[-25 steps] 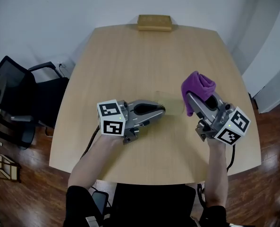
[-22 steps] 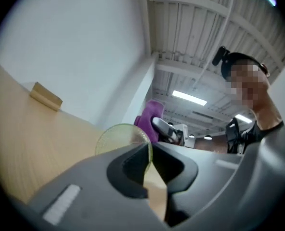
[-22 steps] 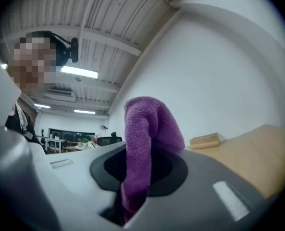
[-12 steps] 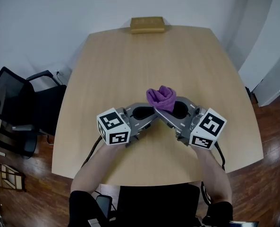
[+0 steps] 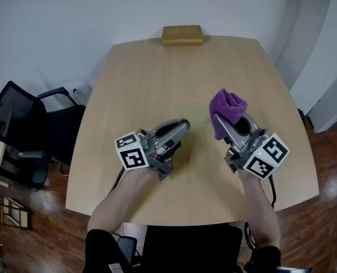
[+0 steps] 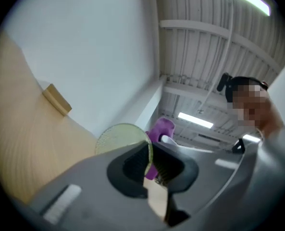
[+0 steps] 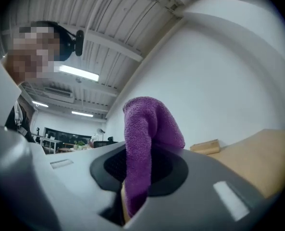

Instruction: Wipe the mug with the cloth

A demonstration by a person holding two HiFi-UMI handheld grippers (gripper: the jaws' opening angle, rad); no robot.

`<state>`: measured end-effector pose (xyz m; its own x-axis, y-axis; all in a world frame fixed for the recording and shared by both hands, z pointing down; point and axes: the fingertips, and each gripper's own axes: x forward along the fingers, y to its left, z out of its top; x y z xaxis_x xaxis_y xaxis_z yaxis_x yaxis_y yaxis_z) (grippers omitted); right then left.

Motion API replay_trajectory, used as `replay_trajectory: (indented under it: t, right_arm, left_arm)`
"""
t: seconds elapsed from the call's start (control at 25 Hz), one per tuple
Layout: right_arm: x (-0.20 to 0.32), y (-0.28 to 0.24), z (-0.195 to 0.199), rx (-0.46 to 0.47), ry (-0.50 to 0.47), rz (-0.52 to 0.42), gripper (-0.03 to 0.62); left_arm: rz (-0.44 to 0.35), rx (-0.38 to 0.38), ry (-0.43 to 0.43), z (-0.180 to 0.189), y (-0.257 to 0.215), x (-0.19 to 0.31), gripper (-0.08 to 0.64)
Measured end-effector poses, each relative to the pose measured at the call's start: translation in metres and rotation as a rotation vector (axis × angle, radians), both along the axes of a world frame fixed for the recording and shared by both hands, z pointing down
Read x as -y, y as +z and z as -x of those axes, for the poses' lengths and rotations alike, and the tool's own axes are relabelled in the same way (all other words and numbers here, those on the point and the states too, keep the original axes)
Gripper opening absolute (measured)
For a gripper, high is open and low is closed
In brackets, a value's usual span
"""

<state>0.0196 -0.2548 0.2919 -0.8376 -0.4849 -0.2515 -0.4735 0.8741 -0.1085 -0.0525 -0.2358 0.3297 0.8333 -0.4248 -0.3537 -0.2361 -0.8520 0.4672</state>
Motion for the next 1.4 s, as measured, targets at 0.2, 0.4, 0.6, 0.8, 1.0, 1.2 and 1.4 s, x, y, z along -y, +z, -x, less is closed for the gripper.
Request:
replay_trajectory:
  t: [0.2, 0.4, 0.6, 0.8, 1.0, 1.2, 1.4]
  right_arm:
    - [-0.038, 0.012, 0.055, -0.062, -0.185, -0.043, 0.061]
    - [-0.043, -0.022, 0.022, 0.296, -0.425, 0.052, 0.060]
    - [0.007, -0.014, -0.036, 0.719, -0.421, 0.316, 0.060]
    - [-0.013, -0.006, 0.007, 0.750, -0.640, 0.426, 0.057]
    - [-0.031, 0.032, 0.060, 0.484, -0.650, 0.509, 0.055]
    - [-0.022, 0.041, 0.053, 0.354, -0.564, 0.505, 0.057]
    - [-0.040, -0.026, 0.009, 0.426, -0.509, 0.103, 0.055]
  left_arm:
    - [-0.030, 0.013, 0.033, -0.012, -0.003, -0.011, 0.049]
    - [-0.055, -0.362, 0.087, 0.025, -0.040, -0.013, 0.044]
    - [-0.129, -0.613, 0.111, 0.060, -0.061, -0.024, 0.044]
    - [-0.211, -0.574, 0.197, 0.042, -0.070, -0.045, 0.043]
    - [-0.269, -0.537, 0.305, 0.026, -0.079, -0.067, 0.049]
    - [-0.281, -0.537, 0.294, 0.025, -0.078, -0.068, 0.043]
    - [-0.280, -0.572, 0.192, 0.046, -0.081, -0.053, 0.043]
